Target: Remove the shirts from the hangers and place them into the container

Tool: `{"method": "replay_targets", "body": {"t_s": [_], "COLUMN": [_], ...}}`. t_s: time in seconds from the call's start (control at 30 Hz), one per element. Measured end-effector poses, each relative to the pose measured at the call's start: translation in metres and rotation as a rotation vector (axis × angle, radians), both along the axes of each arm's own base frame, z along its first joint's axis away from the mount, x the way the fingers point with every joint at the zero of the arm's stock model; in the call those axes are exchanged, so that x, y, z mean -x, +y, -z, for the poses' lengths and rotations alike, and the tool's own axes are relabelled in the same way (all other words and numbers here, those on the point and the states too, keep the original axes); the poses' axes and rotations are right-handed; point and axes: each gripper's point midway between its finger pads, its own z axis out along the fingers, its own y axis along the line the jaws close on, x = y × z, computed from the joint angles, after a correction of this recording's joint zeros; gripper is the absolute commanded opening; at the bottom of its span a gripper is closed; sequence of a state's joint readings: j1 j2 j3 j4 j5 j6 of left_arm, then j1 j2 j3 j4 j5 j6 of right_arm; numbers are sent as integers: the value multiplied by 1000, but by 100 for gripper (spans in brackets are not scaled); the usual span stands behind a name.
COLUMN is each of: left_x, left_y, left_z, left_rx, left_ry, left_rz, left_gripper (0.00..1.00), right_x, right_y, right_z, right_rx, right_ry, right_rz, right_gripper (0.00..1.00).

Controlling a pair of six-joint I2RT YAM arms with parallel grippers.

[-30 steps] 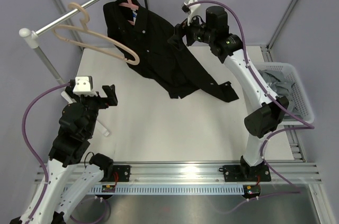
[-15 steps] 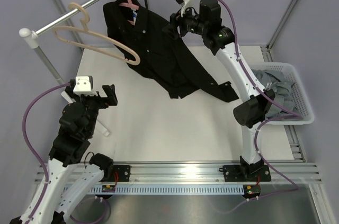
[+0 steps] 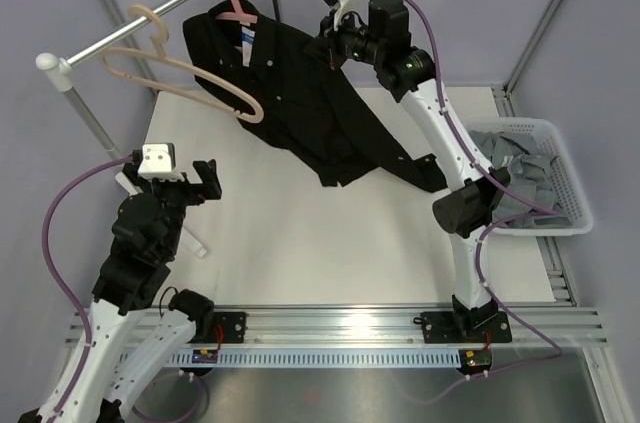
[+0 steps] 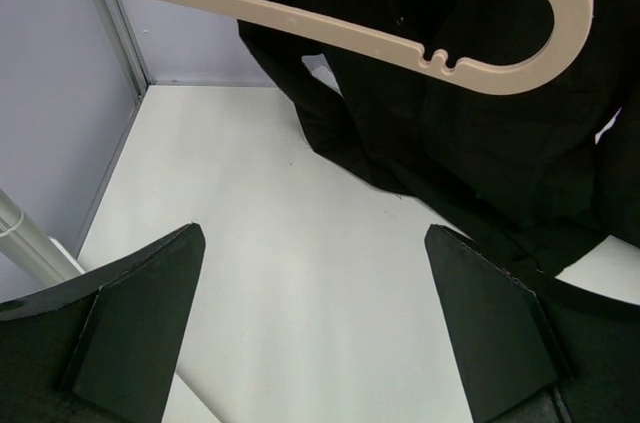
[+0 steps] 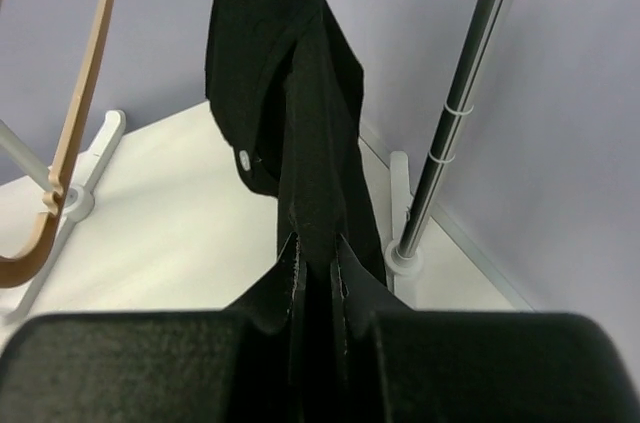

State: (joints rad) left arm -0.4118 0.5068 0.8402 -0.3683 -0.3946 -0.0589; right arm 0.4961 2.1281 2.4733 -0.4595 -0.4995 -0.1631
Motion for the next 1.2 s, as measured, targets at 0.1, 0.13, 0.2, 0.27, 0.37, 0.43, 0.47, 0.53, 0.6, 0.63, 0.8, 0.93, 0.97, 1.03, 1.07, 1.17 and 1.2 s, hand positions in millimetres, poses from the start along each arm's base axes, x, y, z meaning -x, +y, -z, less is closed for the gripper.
{"method": "replay_targets", "body": {"t_s": [0.1,0.13,0.2,0.27,0.37,0.43,0.47,0.53,0.6,0.63,0.8,0.93,0.97,1.03,1.07,1.17,1.2], "left_x": [0,0,0,0,0,0,0,0,0,0,0,0,0,1,1,3,4], "left_y": [0,0,0,0,0,0,0,0,0,0,1,1,0,-1,-3,-10,-14], "left_z": [0,0,0,0,0,0,0,0,0,0,0,0,0,-1,-1,-3,-4], "left_rx": [-1,-1,-1,-2,-2,-2,-2,-2,-2,-2,-3,-3,-2,-2,-2,4,6], "left_ry": [0,0,0,0,0,0,0,0,0,0,0,-1,-1,-3,-4,-2,4], "left_rz": [0,0,0,0,0,0,0,0,-1,-1,-2,-2,-1,9,19,64,88], "left_gripper": [99,99,99,99,99,99,99,99,99,99,99,99,99,99,99,99,99], "right_x": [2,2,4,7,16,26,30,39,49,54,73,83,85,91,95,115,123], "right_y": [2,3,2,1,-5,-10,-13,-18,-24,-27,-41,-53,-56,-65,-70,-90,-97], "right_z": [-1,-1,-3,-6,-19,-34,-42,-61,-80,-88,-85,-50,-39,-14,-2,30,38], "right_rx": [-1,-2,-5,-10,-30,-50,-62,-85,-109,-119,-126,-101,-89,-69,-56,-29,-26], "right_ry": [-1,0,-1,1,-15,-37,-53,-87,-123,-139,-147,-90,-67,-25,-1,57,72], "right_rz": [-5,-6,-6,-6,0,6,9,12,14,14,43,87,97,133,149,205,220], "right_gripper": [0,0,0,0,0,0,0,0,0,0,0,0,0,0,0,0,0]}}
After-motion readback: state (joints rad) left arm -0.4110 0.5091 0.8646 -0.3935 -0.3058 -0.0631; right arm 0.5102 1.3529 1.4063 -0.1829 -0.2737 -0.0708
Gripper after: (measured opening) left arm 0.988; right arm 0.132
